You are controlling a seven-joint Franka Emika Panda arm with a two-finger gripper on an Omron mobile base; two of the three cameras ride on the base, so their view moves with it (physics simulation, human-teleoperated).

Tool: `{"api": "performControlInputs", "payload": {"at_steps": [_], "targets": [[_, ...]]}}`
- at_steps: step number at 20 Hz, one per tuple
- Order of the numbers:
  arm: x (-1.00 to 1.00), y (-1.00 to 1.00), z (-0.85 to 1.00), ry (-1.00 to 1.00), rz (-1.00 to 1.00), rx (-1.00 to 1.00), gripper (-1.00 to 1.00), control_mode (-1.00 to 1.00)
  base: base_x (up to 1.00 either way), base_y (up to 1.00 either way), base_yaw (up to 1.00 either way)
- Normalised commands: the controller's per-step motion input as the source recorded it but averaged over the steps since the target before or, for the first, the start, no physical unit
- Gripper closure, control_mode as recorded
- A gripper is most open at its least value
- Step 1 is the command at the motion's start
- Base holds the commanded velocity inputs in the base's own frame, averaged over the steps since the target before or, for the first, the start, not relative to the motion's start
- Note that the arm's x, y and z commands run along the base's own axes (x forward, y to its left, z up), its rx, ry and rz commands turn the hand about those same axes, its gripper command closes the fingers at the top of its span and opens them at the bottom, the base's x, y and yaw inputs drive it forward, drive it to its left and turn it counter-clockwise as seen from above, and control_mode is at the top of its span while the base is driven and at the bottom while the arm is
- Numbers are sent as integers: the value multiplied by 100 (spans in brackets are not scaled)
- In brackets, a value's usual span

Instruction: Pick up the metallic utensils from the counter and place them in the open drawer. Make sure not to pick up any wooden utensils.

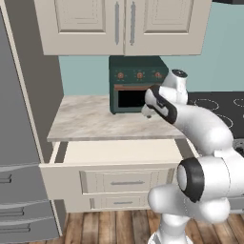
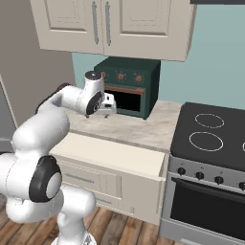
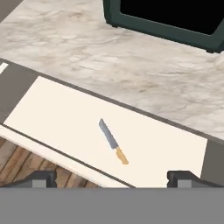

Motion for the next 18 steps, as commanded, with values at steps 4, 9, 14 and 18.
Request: {"api": "performControlInputs", "payload": {"at_steps": [4,9,14,18], "targets": [[-100,0,20,-14,1,10,-100,-100,0,0,0],[-79,0,0,-9,2,2,-100,-100,0,0,0],[-6,4,1,0,0,-1,-100,-100,0,0,0],[5,0,0,1,0,0,-100,-100,0,0,0]]}}
